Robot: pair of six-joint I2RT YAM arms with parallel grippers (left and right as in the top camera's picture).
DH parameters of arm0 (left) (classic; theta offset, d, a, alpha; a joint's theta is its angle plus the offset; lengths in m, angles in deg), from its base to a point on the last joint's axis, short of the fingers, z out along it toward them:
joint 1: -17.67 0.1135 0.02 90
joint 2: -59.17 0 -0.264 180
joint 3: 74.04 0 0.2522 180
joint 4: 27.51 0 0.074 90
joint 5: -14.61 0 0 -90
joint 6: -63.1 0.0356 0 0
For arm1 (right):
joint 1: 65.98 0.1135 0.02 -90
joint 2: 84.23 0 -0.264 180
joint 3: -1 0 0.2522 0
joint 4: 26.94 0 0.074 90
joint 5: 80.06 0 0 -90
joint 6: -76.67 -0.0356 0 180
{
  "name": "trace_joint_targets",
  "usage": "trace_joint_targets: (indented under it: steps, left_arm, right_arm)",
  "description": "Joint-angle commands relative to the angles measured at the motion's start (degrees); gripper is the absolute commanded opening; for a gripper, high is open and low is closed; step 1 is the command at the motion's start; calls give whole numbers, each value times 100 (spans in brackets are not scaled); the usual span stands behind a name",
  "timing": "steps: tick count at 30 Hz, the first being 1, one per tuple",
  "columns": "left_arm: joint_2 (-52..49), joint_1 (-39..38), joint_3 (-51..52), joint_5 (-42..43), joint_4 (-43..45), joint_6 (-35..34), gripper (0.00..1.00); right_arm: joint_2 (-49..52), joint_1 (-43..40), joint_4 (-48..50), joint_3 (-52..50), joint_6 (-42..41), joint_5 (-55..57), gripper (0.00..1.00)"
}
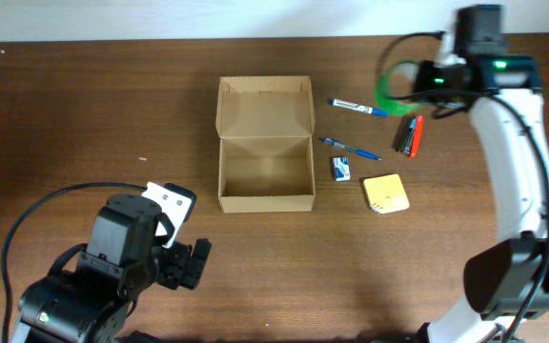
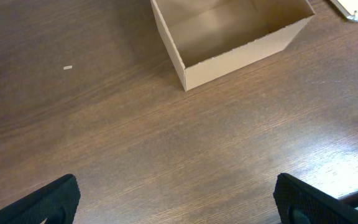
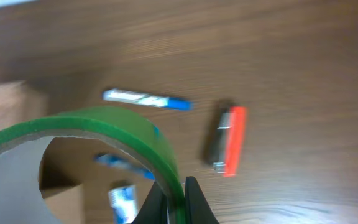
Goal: Pack container
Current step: 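Lift the tape roll and carry it over the cardboard box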
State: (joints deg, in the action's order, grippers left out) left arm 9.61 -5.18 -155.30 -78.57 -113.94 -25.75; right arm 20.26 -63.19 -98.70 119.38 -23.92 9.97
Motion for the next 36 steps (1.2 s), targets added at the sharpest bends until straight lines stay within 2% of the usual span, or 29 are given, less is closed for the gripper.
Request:
trace_joint_targets:
  steps: [1,9,14,18,36]
  left_arm:
    - [13,15,-92,42,13,111,100]
    - [13,15,-92,42,13,109,100]
    - [13,15,-92,42,13,109,99]
    - [13,15,-92,44,13,111,100]
    - [13,15,-92,42,13,111,100]
  right_arm:
    - [-9,634,-76,146,-68,-96,4]
    - [46,2149,-142,142,-81,-107,4]
    - [304,2763,-184,136,-492,-114,4]
    - [605,3123,-160,136,-492,-94,4]
    - [1554,3333,37,133,-686,-111,4]
